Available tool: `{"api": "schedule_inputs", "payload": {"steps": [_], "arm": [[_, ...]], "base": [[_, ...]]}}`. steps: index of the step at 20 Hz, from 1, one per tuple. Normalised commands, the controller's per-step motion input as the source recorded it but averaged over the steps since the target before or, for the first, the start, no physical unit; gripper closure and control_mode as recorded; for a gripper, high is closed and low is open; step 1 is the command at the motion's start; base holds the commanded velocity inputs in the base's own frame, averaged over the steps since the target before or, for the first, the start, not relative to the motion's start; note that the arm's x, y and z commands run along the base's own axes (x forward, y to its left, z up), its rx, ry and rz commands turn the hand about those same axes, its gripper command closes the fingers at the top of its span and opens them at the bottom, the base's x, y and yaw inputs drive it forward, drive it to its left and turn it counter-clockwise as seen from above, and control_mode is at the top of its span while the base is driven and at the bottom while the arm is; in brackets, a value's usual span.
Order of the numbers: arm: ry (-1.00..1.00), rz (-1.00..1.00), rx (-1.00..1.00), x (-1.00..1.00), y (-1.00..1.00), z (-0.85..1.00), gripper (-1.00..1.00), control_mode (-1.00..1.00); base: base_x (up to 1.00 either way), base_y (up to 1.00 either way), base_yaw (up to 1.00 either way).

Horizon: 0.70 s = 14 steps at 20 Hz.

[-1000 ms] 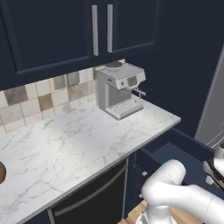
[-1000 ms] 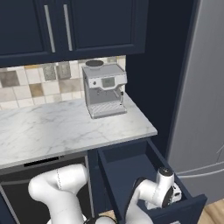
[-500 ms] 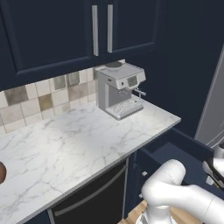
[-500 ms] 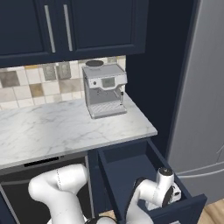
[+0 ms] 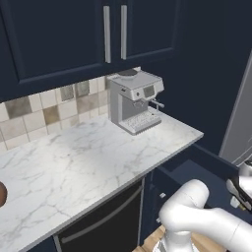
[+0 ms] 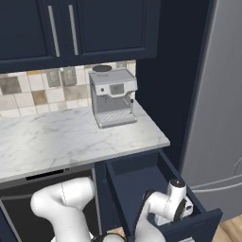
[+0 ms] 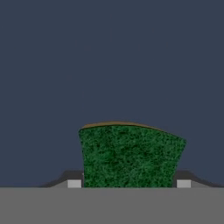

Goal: Restock the sink supplies by placing the sponge and soap dispenser on the counter and next to the sink. Make sure the soap dispenser is upright.

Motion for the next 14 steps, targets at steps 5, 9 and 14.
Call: {"api": "schedule_inputs", "payload": {"steps": [5,9,14], "arm": [[-0.06,0.04,0.00,-0.04,0.18,0.72,1.00,-1.00],[-0.14,0.05,0.00,0.00,0.11,0.99,1.00,-1.00],[-0.13,0.06,0.00,-0.04,0.40,0.75,1.00,-1.00]], "base": [[0.00,0.00,0.00],[0.00,0.00,0.00],[0.00,0.00,0.00]]}}
